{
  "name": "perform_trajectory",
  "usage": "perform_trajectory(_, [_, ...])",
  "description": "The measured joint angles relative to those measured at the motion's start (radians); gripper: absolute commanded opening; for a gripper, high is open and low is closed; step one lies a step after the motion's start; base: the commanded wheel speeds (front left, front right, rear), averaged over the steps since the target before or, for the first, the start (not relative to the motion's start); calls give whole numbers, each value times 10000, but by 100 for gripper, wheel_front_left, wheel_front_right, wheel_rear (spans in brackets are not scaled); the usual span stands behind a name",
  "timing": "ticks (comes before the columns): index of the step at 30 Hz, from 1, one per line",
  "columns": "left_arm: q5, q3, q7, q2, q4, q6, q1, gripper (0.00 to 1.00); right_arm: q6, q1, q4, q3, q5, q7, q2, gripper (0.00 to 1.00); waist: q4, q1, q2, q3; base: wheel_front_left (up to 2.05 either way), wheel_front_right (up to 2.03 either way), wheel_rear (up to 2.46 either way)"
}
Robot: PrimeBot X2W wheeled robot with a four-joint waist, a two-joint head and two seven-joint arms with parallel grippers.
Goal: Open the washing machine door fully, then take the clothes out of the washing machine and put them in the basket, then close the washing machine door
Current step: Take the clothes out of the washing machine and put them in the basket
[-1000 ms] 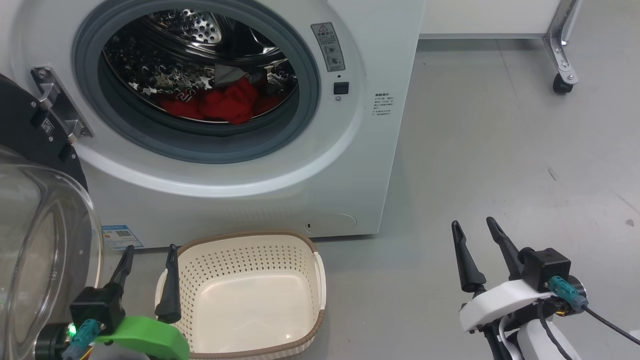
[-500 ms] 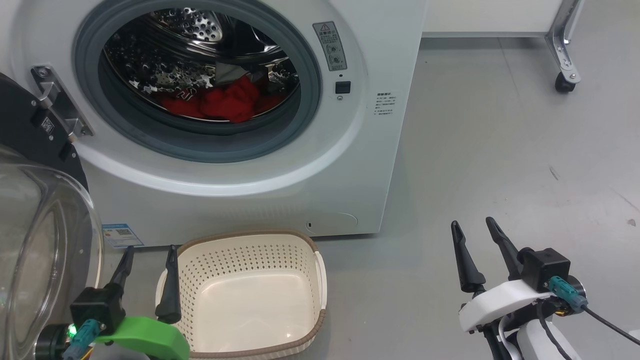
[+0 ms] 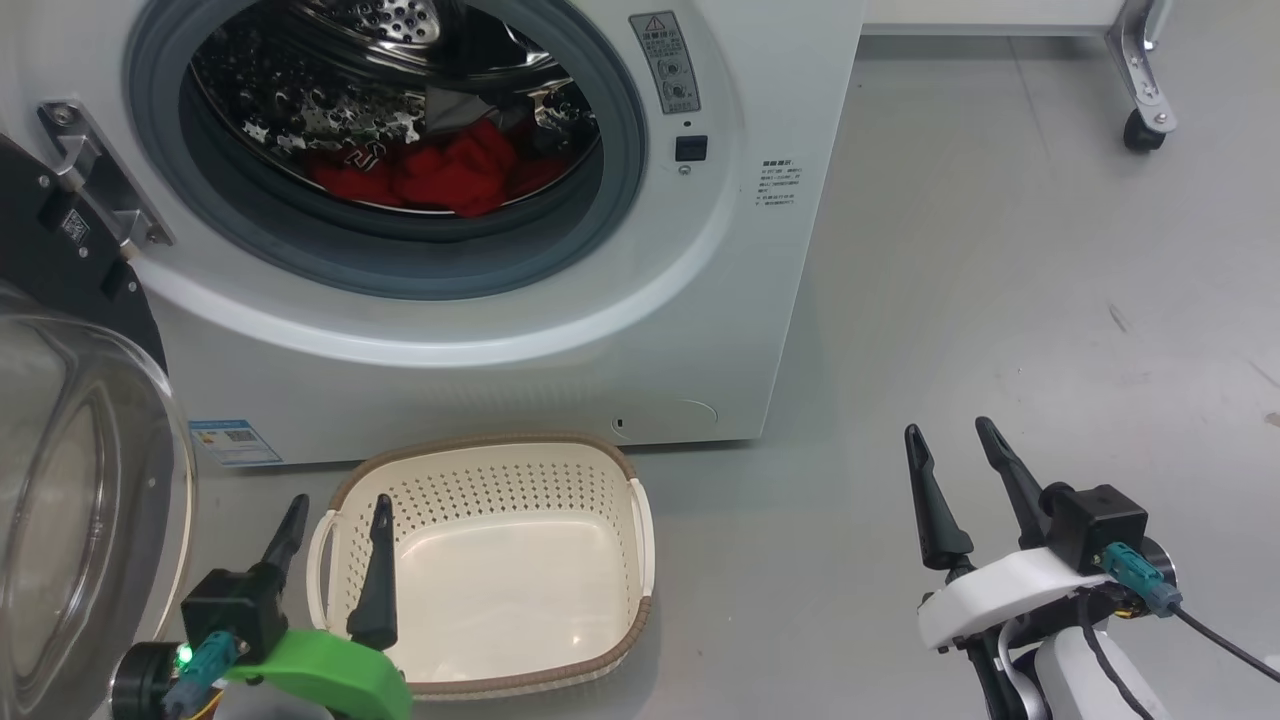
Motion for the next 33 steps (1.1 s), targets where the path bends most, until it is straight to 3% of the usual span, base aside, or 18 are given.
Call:
perform_trajectory(11, [-58,-416,514,-203,550,-167,-1681,100,-2,-698,-508,119,-54,0,-2,100,-13,0,0,1097,0,0,0])
perform_trajectory(23, [-807,261,1239,-171,1783,-470,-3880,100,-2,-1564,-849,583,56,-2,-15,100,-394,0,0,2678,0,0,0])
perform_trajectory(33, [-825,412,1822,370,2374,-844,-6347,100,0,-2520,-1064,1064,408,-2,-25,100,-846,0,0,3986,0,0,0])
